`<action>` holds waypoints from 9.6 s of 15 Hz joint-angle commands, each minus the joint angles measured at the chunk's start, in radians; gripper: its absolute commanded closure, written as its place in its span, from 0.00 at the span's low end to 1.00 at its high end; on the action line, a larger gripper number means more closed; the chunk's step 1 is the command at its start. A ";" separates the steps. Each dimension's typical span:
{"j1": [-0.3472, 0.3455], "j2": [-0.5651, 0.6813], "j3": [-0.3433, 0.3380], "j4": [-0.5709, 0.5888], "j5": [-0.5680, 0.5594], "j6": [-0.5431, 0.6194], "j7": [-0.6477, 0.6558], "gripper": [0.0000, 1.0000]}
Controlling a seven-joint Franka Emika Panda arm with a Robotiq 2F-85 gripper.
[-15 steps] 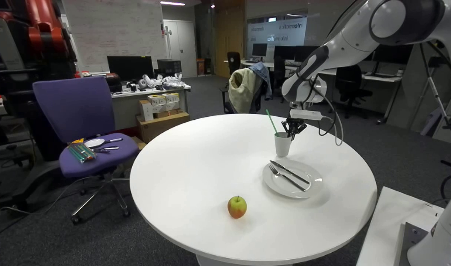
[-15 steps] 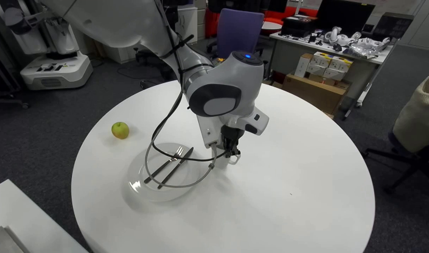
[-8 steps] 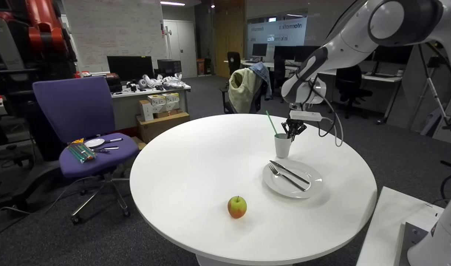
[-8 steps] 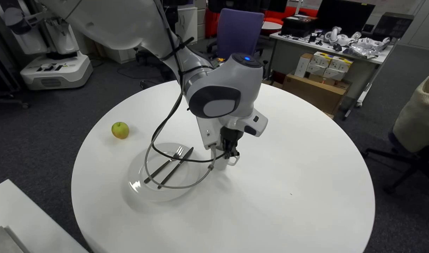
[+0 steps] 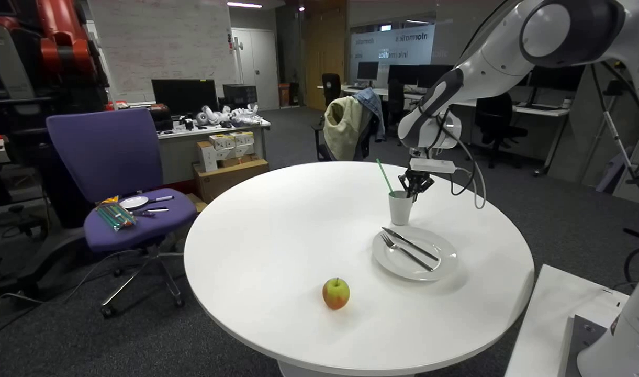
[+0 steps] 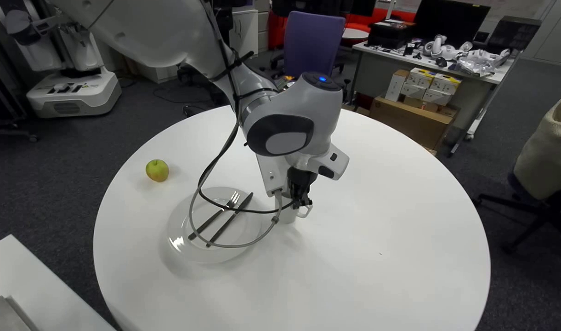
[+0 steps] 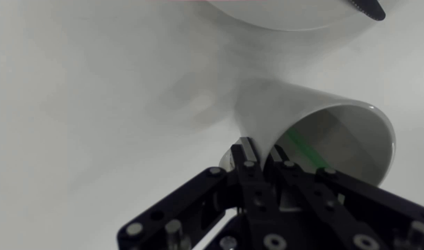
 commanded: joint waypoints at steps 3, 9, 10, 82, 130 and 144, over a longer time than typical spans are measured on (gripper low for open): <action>-0.004 -0.008 0.004 0.013 0.002 0.007 -0.017 0.57; -0.005 -0.046 0.003 -0.013 0.003 0.026 -0.027 0.16; -0.004 -0.058 0.003 -0.019 0.002 0.034 -0.029 0.16; 0.326 -0.267 0.188 -0.216 -0.410 -0.177 -0.334 0.00; 0.530 -0.193 0.246 -0.356 -0.275 0.145 0.165 0.00; 0.520 -0.250 0.243 -0.381 -0.281 0.131 0.154 0.00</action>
